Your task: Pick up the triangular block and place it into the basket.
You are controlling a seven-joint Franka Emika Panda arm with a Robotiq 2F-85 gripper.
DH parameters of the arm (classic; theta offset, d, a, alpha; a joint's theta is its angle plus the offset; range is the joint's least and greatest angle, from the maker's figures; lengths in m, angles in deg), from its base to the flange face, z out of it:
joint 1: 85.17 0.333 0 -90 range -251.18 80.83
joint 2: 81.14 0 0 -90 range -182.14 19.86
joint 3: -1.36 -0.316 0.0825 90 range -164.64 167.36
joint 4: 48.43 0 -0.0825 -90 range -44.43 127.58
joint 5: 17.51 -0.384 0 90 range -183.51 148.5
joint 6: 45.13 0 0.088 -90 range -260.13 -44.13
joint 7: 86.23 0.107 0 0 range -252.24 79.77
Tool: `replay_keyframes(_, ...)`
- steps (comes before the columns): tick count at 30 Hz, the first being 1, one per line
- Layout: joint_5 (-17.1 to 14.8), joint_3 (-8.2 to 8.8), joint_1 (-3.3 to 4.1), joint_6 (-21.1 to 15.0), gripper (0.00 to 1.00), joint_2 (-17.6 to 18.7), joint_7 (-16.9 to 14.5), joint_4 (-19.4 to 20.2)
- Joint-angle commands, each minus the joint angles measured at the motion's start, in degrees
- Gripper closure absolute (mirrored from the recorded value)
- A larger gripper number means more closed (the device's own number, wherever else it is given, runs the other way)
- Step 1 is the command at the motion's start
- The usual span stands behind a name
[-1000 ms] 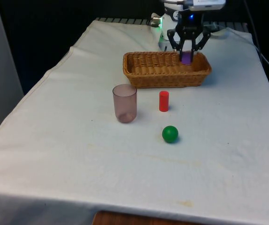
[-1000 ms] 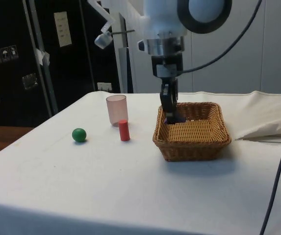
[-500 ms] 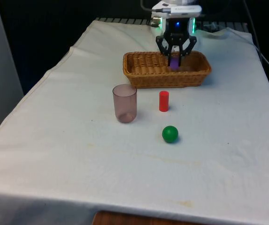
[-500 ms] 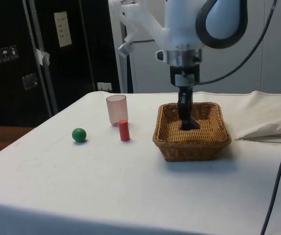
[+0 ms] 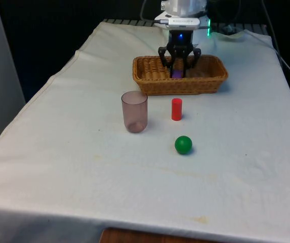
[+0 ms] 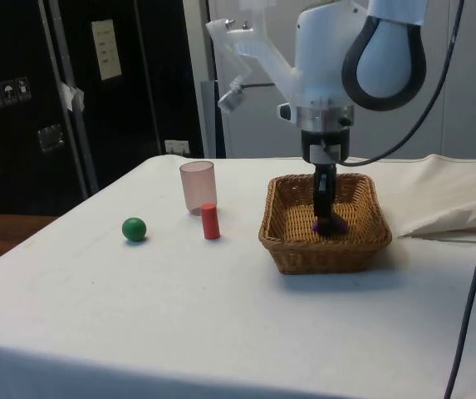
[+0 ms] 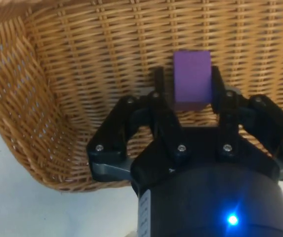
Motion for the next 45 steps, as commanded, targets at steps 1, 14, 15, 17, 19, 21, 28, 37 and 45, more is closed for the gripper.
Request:
replay_keyframes(1,-1.5,-1.03,-0.23,-0.9,0.55,-0.7,-0.6,0.9)
replay_keyframes(14,-1.5,-1.32,-0.34,-2.1,0.00,-0.1,-0.4,1.2)
replay_keyframes(15,-1.4,-1.20,-0.34,-1.9,0.00,-0.1,-0.4,1.1)
replay_keyframes(17,-0.9,-0.80,-0.23,-1.4,0.00,-0.4,-0.2,1.0)
replay_keyframes(19,0.2,0.06,-0.11,-0.5,0.00,-1.4,0.1,0.7)
replay_keyframes(21,0.0,0.00,0.00,-1.0,0.00,-1.0,0.1,0.5)
replay_keyframes(28,1.7,0.69,-0.46,3.9,0.00,-6.2,0.3,0.7)
replay_keyframes(37,2.4,0.46,-0.97,9.7,0.00,-12.5,0.6,0.5)
replay_keyframes(45,2.3,-0.06,-0.86,14.8,0.00,-17.3,0.9,-0.3)
